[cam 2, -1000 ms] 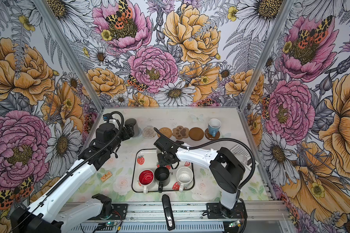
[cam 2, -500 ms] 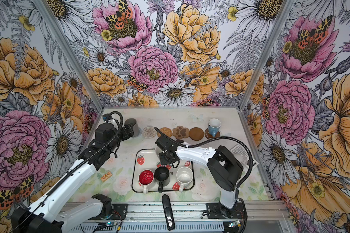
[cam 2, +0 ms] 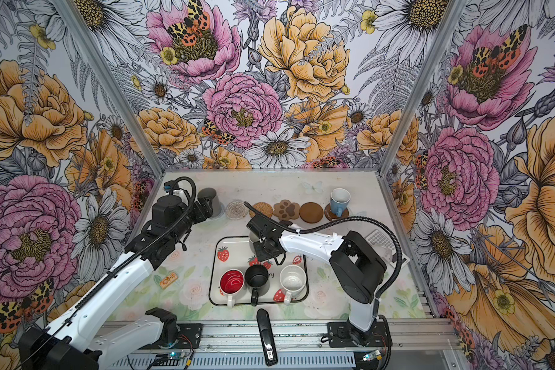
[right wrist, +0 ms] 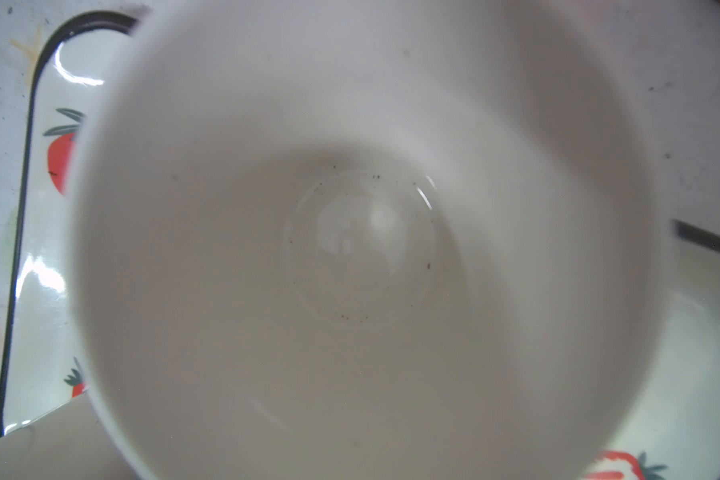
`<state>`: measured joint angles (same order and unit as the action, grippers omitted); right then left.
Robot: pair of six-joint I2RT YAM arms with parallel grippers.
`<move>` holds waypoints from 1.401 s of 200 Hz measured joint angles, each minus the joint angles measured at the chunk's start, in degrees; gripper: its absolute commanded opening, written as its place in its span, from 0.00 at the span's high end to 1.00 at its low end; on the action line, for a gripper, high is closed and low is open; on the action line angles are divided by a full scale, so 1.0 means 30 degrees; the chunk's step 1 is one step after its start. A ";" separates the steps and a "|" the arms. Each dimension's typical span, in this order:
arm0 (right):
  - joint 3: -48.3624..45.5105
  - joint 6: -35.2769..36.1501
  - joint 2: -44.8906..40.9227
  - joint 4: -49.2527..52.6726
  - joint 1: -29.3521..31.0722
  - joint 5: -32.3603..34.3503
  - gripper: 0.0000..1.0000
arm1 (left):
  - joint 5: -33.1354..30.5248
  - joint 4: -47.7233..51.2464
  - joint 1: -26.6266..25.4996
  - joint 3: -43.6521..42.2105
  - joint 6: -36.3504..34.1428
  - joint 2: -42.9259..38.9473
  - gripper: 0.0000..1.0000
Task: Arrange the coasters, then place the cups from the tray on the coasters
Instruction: 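Lift the lavender mug and carry it toward the round brown coaster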
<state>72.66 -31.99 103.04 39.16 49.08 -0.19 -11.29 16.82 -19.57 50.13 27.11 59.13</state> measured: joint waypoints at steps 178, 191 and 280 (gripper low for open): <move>0.0000 0.3206 -0.3752 0.1421 -0.4437 0.3818 1.00 | 0.0182 -0.0131 0.0342 0.0000 0.0000 0.0634 0.17; 0.0000 0.3504 -0.3752 0.1494 -0.4932 0.4058 1.00 | 0.0211 -0.0131 0.0423 0.0000 0.0000 0.0648 0.17; 0.0765 0.5136 -0.3060 0.1705 -0.8306 0.4182 1.00 | 0.0583 -0.0146 0.0503 0.0000 -0.0007 0.1304 0.17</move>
<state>74.96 -16.58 93.86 44.27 24.16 12.36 -9.54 16.38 -18.06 50.13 27.09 63.05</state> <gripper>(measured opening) 0.162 0.830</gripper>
